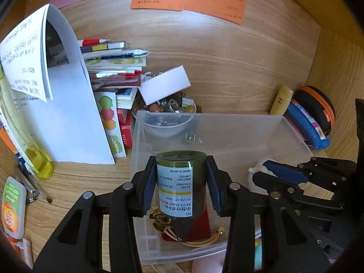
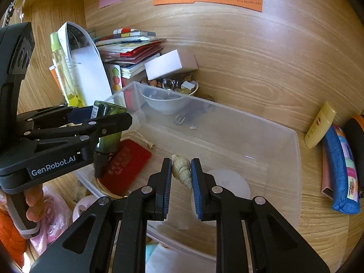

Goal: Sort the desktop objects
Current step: 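Lift and carry the green bottle and seashell over the clear box with both tools, then lower and release the green bottle with the left tool while the right tool drops the seashell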

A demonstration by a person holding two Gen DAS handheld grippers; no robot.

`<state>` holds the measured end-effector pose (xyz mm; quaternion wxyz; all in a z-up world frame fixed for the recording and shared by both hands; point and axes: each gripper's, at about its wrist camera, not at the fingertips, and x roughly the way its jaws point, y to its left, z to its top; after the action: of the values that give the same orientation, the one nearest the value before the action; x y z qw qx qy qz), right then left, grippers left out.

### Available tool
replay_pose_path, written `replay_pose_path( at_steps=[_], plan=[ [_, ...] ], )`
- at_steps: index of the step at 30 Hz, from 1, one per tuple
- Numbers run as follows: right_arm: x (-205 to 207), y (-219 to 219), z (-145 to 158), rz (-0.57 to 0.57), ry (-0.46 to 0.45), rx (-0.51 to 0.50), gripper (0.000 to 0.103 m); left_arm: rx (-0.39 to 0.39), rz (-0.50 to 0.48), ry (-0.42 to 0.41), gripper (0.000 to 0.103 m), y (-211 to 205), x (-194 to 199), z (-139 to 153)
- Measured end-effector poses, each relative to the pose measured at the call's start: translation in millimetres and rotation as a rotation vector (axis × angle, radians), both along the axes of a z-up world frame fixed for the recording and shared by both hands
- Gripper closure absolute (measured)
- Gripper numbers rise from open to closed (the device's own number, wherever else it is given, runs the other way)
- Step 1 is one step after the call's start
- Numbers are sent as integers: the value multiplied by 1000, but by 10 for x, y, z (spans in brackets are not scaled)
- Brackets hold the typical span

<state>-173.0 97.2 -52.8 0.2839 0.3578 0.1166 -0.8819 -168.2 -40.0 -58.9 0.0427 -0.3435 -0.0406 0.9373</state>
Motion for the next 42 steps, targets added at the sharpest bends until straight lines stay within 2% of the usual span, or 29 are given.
replay_pose_path(
  at_steps=[7,9,11,13,16,19,25,28,31,33,36,38,42],
  plan=[
    [19,-34,-31,11,6,20,87,-33,-12,-2,58,79,6,-19],
    [22,-44,-30,8,12,26,87,-44,-16,1,46,117,12,-19],
    [26,-45,-27,6,18,30,88,-53,-28,0,40,161,19,-28],
    [31,-51,-23,3,28,40,87,-73,-19,10,38,196,33,-23],
    [32,-67,-19,-1,44,50,86,-79,-7,21,26,193,45,-5],
    [28,-67,-11,0,44,49,85,-72,-2,34,25,173,70,26],
    [67,-43,43,-6,71,42,70,-66,9,62,24,140,115,98],
    [95,-13,99,-7,93,26,60,-60,19,83,17,117,152,148],
    [120,21,154,-16,115,12,49,-54,31,112,12,85,207,209],
    [129,57,193,-26,126,0,35,-55,41,137,9,65,250,256],
    [148,108,249,-40,141,-25,25,-64,69,168,5,29,301,306],
    [151,136,276,-43,141,-38,20,-64,77,176,5,-5,319,323],
    [161,166,297,-47,140,-39,20,-48,82,177,4,-89,368,346]
  ],
)
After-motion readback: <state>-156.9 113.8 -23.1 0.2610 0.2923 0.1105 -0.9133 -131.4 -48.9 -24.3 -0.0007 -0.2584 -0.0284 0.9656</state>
